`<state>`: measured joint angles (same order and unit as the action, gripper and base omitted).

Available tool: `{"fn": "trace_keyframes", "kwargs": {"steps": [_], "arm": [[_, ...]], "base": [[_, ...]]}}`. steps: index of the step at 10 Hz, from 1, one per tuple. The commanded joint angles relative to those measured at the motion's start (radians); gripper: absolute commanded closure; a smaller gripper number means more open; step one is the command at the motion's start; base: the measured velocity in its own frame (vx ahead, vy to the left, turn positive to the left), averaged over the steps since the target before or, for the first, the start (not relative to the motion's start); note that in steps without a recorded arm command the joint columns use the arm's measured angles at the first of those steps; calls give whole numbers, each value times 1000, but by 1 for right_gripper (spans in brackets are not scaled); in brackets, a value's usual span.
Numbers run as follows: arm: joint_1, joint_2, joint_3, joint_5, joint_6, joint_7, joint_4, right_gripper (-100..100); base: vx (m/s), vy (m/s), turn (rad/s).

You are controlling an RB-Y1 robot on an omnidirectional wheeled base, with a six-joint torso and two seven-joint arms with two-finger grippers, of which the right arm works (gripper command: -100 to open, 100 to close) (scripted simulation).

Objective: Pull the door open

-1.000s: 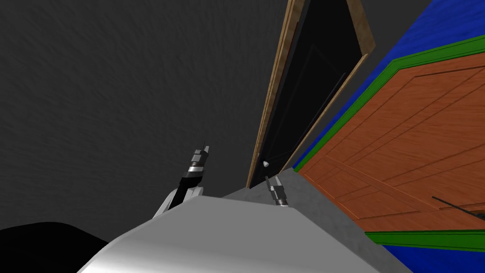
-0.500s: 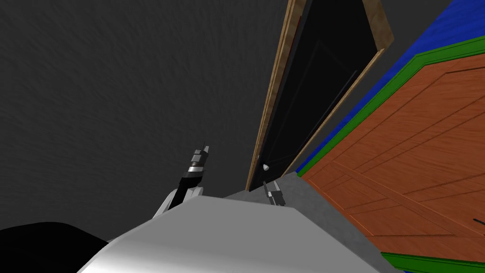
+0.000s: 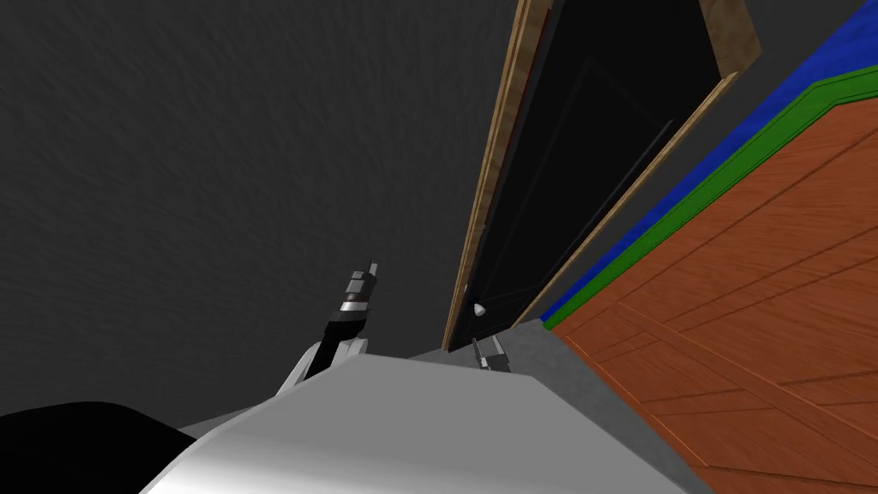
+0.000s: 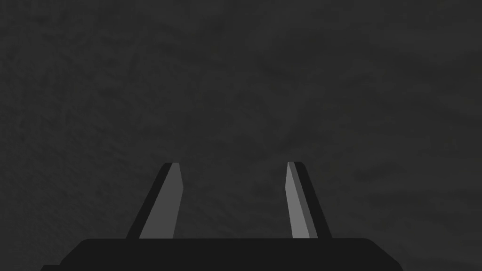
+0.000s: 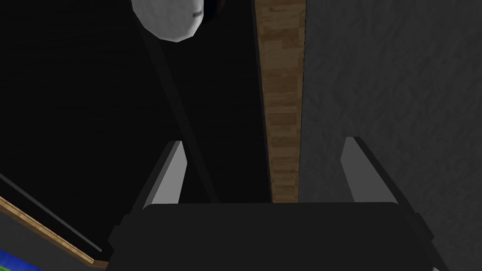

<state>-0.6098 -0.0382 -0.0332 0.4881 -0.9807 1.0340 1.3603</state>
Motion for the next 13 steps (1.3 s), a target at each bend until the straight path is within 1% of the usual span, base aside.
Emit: {"fn": "trace_keyframes", "kwargs": {"steps": [1, 2, 3, 4, 7, 8, 9, 10, 11, 13], "arm": [[-9, 8, 0, 16, -25, 33, -31, -100], [-13, 14, 0, 30, -39, 57, -56, -100], [-15, 17, 0, 37, -47, 69, -69, -100], [-19, 23, -1, 50, -61, 92, -93, -100], [-27, 39, -2, 78, -90, 141, -144, -100], [-30, 36, 0, 73, -84, 130, -128, -100], [-4, 16, -20, 61, -89, 124, -159, -100], [9, 6, -30, 55, -91, 121, -175, -100], [9, 6, -30, 55, -91, 121, -175, -100], [43, -17, -55, 39, -96, 112, -216, -100]], "base": [[78, -106, 73], [78, -148, 71], [81, -136, 109], [79, -117, 49], [92, -134, 76], [27, -42, 63], [-80, 40, 158], [-86, 74, 81], [-42, 54, 16], [-52, 72, 97]]}}
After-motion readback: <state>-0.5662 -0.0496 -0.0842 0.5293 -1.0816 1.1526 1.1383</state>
